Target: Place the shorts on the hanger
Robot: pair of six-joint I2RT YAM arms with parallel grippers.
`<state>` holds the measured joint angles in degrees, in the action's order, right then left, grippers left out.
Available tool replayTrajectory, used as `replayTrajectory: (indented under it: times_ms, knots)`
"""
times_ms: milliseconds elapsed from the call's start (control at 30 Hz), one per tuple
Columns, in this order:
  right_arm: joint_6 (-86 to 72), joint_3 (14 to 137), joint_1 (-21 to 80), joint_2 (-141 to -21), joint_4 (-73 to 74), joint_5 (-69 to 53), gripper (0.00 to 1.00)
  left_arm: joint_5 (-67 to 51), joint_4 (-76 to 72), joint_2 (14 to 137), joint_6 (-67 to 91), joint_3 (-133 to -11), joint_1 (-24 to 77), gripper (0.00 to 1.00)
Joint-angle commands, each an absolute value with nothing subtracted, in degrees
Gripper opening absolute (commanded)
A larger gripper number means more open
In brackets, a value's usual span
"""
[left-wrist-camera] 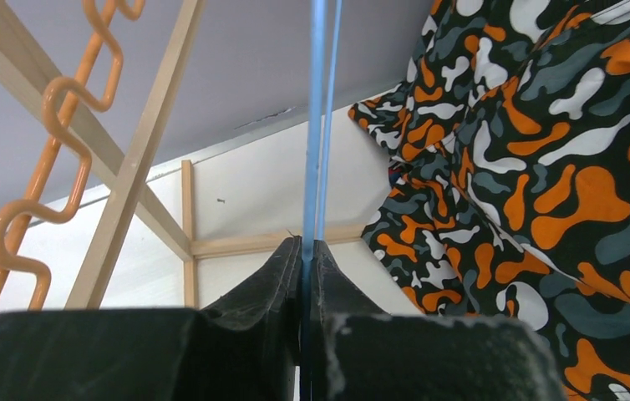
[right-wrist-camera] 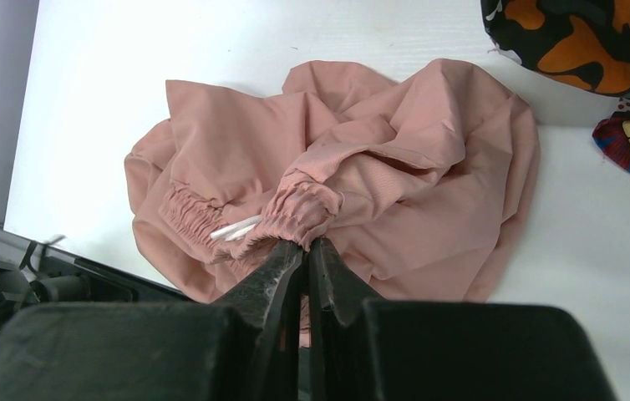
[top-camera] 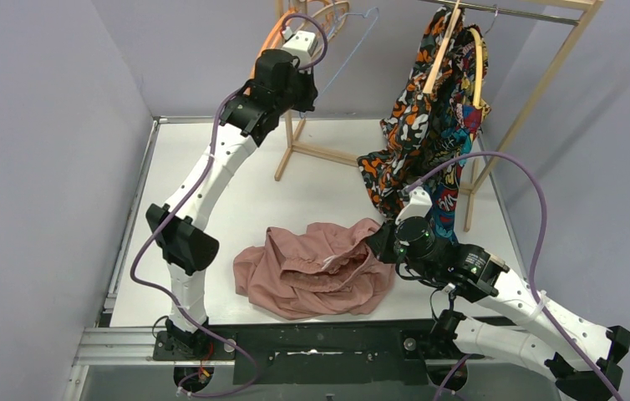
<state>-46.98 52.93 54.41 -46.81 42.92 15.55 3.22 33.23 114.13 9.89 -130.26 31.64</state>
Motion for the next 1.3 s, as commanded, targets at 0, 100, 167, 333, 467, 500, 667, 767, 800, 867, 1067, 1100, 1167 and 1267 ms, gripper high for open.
replayTrajectory:
  times_ms: [0, 100, 167, 333, 467, 500, 667, 767, 800, 867, 1067, 1100, 1167, 1267]
  knots:
    - [-46.63, 54.62, 54.50, -45.95, 39.25, 16.07, 0.00, -0.13, 25.14, 112.19, 8.13, -132.48, 31.53, 0.00]
    - [-46.13, 54.99, 54.53, -45.96, 39.39, 16.45, 0.00, -0.58, 19.92, 109.88, 6.57, -127.59, 31.47, 0.00]
    - [-45.51, 55.38, 54.55, -46.19, 39.59, 16.68, 0.00, -0.58, 15.00, 107.94, 6.12, -123.49, 31.55, 0.00]
    - [-45.25, 56.30, 54.53, -46.20, 40.56, 18.31, 0.00, -1.44, -0.41, 103.04, 3.17, -111.87, 31.56, 0.00]
    - [-45.70, 55.58, 54.51, -45.41, 39.50, 19.17, 0.00, -2.32, -13.74, 98.13, 0.34, -100.39, 31.49, 0.00]
    - [-45.66, 55.47, 54.47, -45.55, 39.16, 19.04, 0.00, -2.43, -16.13, 97.30, -0.22, -98.22, 31.46, 0.00]
    - [-45.01, 56.05, 54.49, -47.96, 39.22, 18.12, 0.00, -3.30, -23.76, 95.50, -3.49, -92.03, 31.22, 0.00]
    - [-45.58, 55.97, 54.52, -48.52, 38.85, 17.12, 0.00, -3.85, -27.19, 95.81, -4.58, -91.02, 31.20, 0.00]
    - [-45.84, 55.80, 54.57, -48.44, 38.54, 16.82, 0.00, -3.80, -27.54, 96.07, -4.65, -91.39, 31.20, 0.00]
    - [-46.64, 55.49, 54.51, -47.96, 38.21, 16.68, 0.00, -3.80, -27.35, 96.12, -4.39, -91.77, 31.15, 0.00]
    - [-48.04, 56.66, 54.55, -46.65, 40.43, 18.64, 0.00, -3.13, -23.85, 90.45, -0.42, -86.63, 31.29, 0.00]
    - [-48.38, 57.15, 54.50, -46.49, 40.90, 18.88, 0.00, -3.24, -22.13, 88.91, 0.33, -85.82, 31.29, 0.00]
    - [-49.45, 58.10, 54.42, -46.17, 41.83, 19.33, 0.00, -3.00, -18.47, 85.50, 2.66, -84.28, 31.37, 0.00]
    - [-50.26, 59.31, 54.45, -46.43, 42.75, 19.74, 0.00, -3.01, -13.97, 79.82, 4.97, -80.83, 31.56, 0.00]
